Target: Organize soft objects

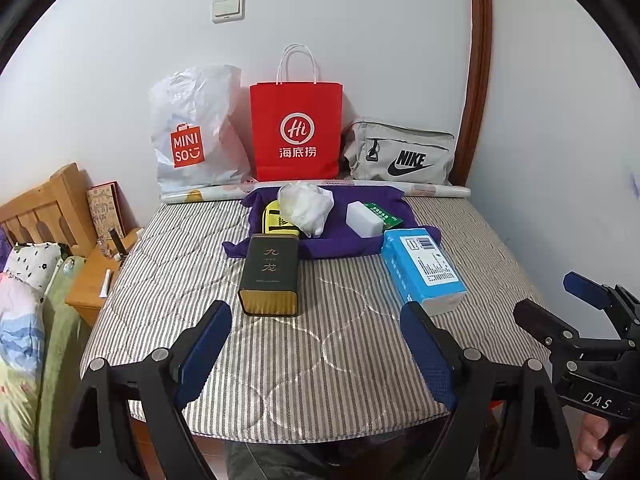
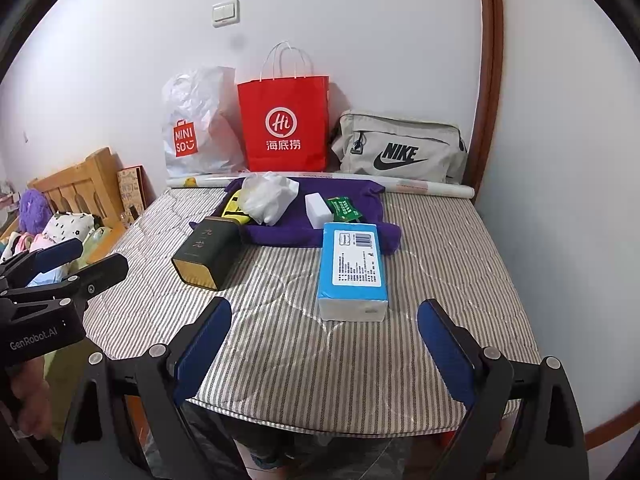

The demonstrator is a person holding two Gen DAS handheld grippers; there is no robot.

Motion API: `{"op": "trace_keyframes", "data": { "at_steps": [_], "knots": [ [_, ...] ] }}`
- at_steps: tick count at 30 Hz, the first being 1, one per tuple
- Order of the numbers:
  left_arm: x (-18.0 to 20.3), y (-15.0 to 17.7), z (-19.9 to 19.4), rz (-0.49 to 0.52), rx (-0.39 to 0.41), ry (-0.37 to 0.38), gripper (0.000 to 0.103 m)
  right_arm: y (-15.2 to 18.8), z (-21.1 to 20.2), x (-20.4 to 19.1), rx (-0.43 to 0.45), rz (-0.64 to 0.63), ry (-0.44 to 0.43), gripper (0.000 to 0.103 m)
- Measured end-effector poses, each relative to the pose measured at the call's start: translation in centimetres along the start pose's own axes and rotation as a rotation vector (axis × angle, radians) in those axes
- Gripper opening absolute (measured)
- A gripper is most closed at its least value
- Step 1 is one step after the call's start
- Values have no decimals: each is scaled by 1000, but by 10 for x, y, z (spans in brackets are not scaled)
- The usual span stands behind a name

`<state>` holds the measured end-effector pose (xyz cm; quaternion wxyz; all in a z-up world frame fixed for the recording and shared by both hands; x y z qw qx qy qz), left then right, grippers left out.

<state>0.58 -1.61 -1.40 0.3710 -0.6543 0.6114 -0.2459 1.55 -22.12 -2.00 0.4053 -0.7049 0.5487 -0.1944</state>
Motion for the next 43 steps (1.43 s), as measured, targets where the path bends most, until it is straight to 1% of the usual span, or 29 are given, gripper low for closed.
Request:
{"op": "trace_keyframes", "data": {
  "at_steps": [40,43],
  "knots": [
    [2,-3,2,-12,-4,7,86,-1,-4,-5,3,-7,0,93],
    [2,-5,3,-17,8,11,86,-2,-3,-4,9,-4,-10,93]
  ]
}}
Point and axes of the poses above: each gripper's, at about its wrist camera, not at the fingertips, and z roughly the way its jaws point, x to its right, y to its underside, the point moved 3 cm from there along z, roughly the way its jaws point, and after that the axes turned 14 degrees about -y, right-handed, at the moved point
